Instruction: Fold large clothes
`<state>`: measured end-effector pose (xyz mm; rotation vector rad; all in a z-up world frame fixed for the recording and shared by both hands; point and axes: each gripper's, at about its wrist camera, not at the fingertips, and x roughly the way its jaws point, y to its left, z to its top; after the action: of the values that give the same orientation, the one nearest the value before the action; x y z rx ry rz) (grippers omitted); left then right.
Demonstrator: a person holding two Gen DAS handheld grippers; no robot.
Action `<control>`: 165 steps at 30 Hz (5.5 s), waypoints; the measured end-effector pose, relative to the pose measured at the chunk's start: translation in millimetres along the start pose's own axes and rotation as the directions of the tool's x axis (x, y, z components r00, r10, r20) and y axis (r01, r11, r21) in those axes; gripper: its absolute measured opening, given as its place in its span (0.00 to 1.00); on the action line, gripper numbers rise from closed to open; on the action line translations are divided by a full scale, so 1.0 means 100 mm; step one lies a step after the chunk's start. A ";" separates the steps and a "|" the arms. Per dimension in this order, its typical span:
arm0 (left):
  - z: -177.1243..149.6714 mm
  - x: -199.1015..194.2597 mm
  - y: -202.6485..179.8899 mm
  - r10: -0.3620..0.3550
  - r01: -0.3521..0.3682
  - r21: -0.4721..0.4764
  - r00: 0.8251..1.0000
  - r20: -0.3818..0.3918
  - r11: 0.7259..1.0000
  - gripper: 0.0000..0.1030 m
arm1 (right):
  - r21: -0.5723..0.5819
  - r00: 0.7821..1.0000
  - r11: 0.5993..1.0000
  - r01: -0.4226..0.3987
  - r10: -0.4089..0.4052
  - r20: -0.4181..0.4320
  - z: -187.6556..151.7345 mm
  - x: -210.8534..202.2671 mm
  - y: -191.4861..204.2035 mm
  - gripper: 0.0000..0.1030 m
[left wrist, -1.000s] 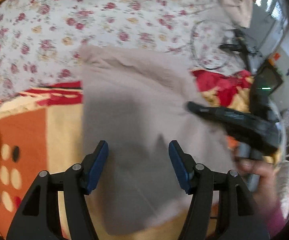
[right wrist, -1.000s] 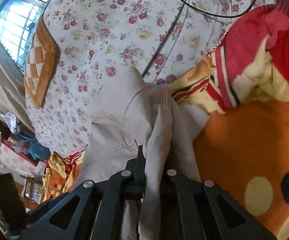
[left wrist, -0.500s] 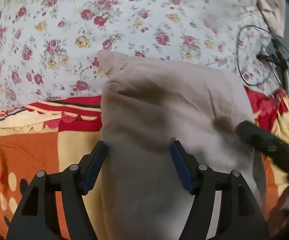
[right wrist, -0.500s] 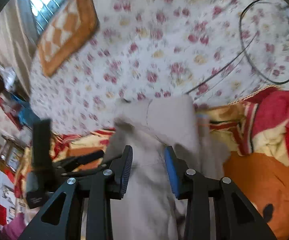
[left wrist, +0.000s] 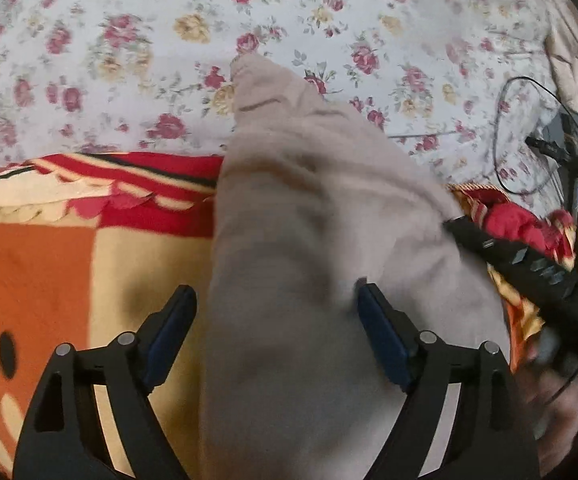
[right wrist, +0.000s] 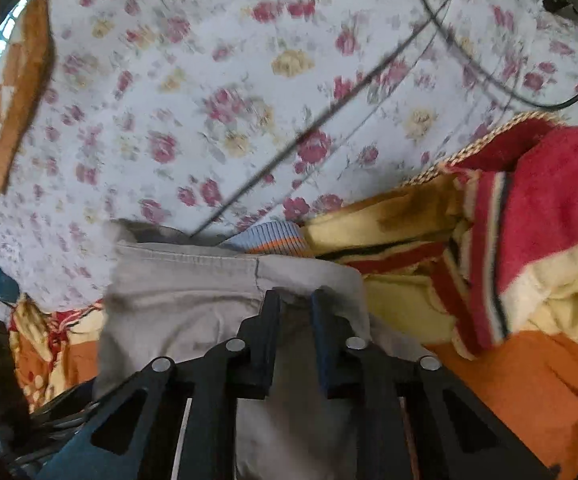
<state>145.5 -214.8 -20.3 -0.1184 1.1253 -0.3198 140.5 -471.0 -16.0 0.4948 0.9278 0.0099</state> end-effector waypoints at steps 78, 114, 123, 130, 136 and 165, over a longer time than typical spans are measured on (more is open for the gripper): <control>-0.70 -0.29 -0.15 -0.092 0.094 0.058 0.994 -0.051 0.994 0.90 | -0.183 0.990 0.978 -0.096 0.112 0.080 -0.91 -0.72 0.08 0.19; -0.28 -0.09 -0.04 -0.364 0.368 0.023 0.926 -0.102 0.929 0.56 | -0.068 0.955 0.954 -0.291 0.285 -0.083 -0.50 -0.34 -0.21 0.42; -0.36 -0.62 0.09 -0.383 0.384 0.013 0.921 -0.072 0.923 0.32 | -0.047 0.933 0.932 -0.360 0.359 -0.031 -0.61 -0.76 0.04 0.27; -0.63 -1.06 0.22 -0.332 0.335 0.037 0.941 -0.070 0.941 0.32 | -0.032 0.918 0.918 -0.394 0.392 -0.058 -0.89 -0.98 0.30 0.27; -0.93 -1.37 0.44 -0.292 0.295 0.037 0.954 -0.063 0.955 0.32 | -0.058 0.907 0.908 -0.416 0.409 -0.097 -1.22 -1.11 0.61 0.27; -1.56 -1.51 0.82 -0.038 0.038 0.046 0.999 -0.017 0.998 0.67 | -0.213 0.974 0.955 -0.205 0.178 -0.140 -1.87 -1.08 1.03 0.47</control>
<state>-38.7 -79.5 22.8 -0.0962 1.1317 -0.3813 -47.8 -327.8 16.2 0.3726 0.9790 0.3223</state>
